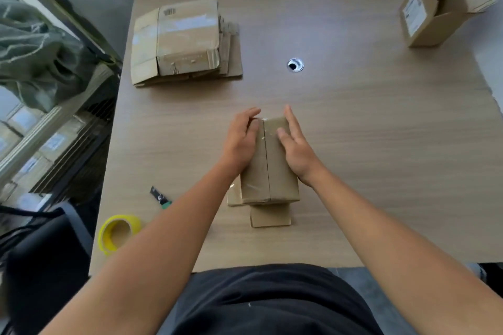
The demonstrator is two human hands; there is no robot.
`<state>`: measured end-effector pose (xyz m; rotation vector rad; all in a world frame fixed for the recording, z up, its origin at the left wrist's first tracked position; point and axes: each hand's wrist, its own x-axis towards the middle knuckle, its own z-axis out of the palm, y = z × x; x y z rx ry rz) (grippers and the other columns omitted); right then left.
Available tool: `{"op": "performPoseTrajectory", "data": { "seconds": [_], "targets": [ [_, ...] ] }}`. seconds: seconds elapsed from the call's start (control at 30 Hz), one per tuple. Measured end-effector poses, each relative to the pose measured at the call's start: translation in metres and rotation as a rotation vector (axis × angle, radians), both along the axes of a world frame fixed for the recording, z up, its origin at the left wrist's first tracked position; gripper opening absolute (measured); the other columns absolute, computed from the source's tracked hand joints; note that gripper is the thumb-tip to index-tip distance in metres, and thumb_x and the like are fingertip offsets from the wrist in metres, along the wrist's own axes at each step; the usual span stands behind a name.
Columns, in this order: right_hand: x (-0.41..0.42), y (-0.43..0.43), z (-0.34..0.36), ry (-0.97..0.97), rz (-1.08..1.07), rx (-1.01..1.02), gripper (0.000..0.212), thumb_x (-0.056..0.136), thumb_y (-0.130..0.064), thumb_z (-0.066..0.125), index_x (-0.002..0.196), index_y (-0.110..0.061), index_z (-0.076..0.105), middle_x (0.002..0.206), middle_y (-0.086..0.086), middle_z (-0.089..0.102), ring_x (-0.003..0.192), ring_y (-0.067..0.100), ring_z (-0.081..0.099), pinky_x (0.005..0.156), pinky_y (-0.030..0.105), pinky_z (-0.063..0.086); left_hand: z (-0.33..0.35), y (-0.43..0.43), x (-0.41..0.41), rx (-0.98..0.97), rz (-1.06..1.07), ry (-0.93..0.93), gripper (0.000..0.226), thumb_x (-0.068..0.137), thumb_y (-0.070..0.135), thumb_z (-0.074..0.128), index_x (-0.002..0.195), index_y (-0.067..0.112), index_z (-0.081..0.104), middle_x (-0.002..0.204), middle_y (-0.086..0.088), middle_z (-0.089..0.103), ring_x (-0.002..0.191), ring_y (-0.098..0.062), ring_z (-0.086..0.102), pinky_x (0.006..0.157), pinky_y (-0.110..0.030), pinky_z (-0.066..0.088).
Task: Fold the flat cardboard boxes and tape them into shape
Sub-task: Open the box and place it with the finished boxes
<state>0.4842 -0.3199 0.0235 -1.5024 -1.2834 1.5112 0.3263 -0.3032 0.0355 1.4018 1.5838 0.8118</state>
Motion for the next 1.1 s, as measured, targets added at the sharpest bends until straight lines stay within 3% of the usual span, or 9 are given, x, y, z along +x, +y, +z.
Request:
{"op": "performPoseTrajectory", "data": {
  "seconds": [0.1, 0.23, 0.33, 0.53, 0.6, 0.7, 0.87, 1.0, 1.1],
  "targets": [
    [0.002, -0.001, -0.009, 0.142, -0.042, -0.052, 0.061, 0.106, -0.033, 0.041, 0.16, -0.04, 0.014, 0.165, -0.021, 0.017, 0.151, 0.0, 0.019, 0.127, 0.039, 0.018, -0.005, -0.001, -0.004, -0.133, 0.083, -0.193, 0.039, 0.107, 0.023, 0.045, 0.145, 0.031, 0.047, 0.138, 0.003, 0.053, 0.12, -0.005, 0.05, 0.101, -0.018, 0.042],
    [0.002, -0.001, -0.008, 0.246, -0.059, -0.088, 0.058, 0.11, -0.023, 0.04, 0.161, -0.036, 0.016, 0.158, -0.024, 0.026, 0.147, -0.001, 0.029, 0.125, 0.038, 0.024, -0.009, -0.002, -0.007, -0.333, 0.212, -0.352, 0.049, 0.107, 0.053, 0.026, 0.146, 0.033, 0.05, 0.143, 0.004, 0.055, 0.126, -0.015, 0.057, 0.11, -0.042, 0.046],
    [0.006, -0.002, 0.001, 0.236, -0.115, -0.126, 0.056, 0.109, -0.026, 0.043, 0.161, -0.027, 0.021, 0.159, -0.015, 0.035, 0.143, 0.002, 0.037, 0.123, 0.035, 0.028, 0.0, -0.004, -0.006, -0.352, 0.244, -0.343, 0.064, 0.106, 0.059, 0.014, 0.155, 0.026, 0.039, 0.156, 0.003, 0.045, 0.141, -0.015, 0.044, 0.121, -0.042, 0.032],
    [0.032, -0.055, 0.006, -0.014, -0.065, 0.085, 0.069, 0.1, -0.052, 0.042, 0.161, -0.026, 0.02, 0.161, -0.021, 0.022, 0.146, -0.012, 0.017, 0.118, 0.016, 0.017, 0.015, -0.077, -0.008, -0.097, 0.206, -0.012, 0.074, 0.098, 0.065, 0.025, 0.16, 0.025, 0.02, 0.166, 0.013, 0.02, 0.147, 0.011, 0.015, 0.109, 0.001, 0.011],
    [0.024, -0.076, 0.001, 0.005, 0.02, 0.061, 0.074, 0.1, -0.054, 0.043, 0.162, -0.032, 0.011, 0.162, -0.024, 0.014, 0.148, -0.011, 0.012, 0.122, 0.023, 0.016, 0.007, -0.1, 0.005, -0.174, 0.167, -0.133, 0.077, 0.097, 0.065, 0.035, 0.162, 0.029, 0.013, 0.167, 0.01, 0.017, 0.148, 0.007, 0.019, 0.118, -0.012, 0.018],
    [0.007, -0.086, -0.008, 0.138, -0.026, 0.005, 0.076, 0.099, -0.046, 0.048, 0.161, -0.035, 0.005, 0.169, -0.013, 0.01, 0.153, 0.002, 0.014, 0.127, 0.042, 0.018, -0.009, -0.107, 0.018, -0.279, 0.311, -0.409, 0.065, 0.099, 0.054, 0.04, 0.157, 0.027, 0.029, 0.152, -0.003, 0.048, 0.137, -0.018, 0.049, 0.114, -0.047, 0.042],
    [0.005, -0.077, -0.014, 0.317, -0.101, -0.075, 0.08, 0.096, -0.042, 0.055, 0.162, -0.026, 0.012, 0.164, -0.006, 0.031, 0.148, 0.009, 0.034, 0.124, 0.046, 0.026, -0.022, -0.097, 0.005, -0.373, 0.293, -0.619, 0.061, 0.099, 0.064, 0.033, 0.154, 0.038, 0.035, 0.153, -0.001, 0.048, 0.14, -0.025, 0.046, 0.115, -0.057, 0.037],
    [0.003, -0.077, -0.01, 0.137, -0.171, 0.027, 0.074, 0.097, -0.047, 0.052, 0.16, -0.017, 0.027, 0.161, -0.005, 0.038, 0.147, 0.006, 0.036, 0.123, 0.041, 0.029, -0.022, -0.09, 0.0, -0.36, 0.205, -0.494, 0.062, 0.097, 0.055, 0.04, 0.155, 0.034, 0.03, 0.153, 0.001, 0.046, 0.133, -0.013, 0.051, 0.112, -0.044, 0.044],
    [0.008, -0.076, 0.0, -0.034, -0.201, 0.103, 0.064, 0.099, -0.042, 0.053, 0.155, -0.014, 0.04, 0.155, -0.006, 0.045, 0.141, -0.002, 0.041, 0.119, 0.033, 0.035, -0.007, -0.069, -0.016, -0.081, 0.215, -0.041, 0.075, 0.089, 0.048, 0.053, 0.155, 0.022, 0.027, 0.153, -0.001, 0.036, 0.134, -0.012, 0.041, 0.116, -0.037, 0.036]
  ]
}}
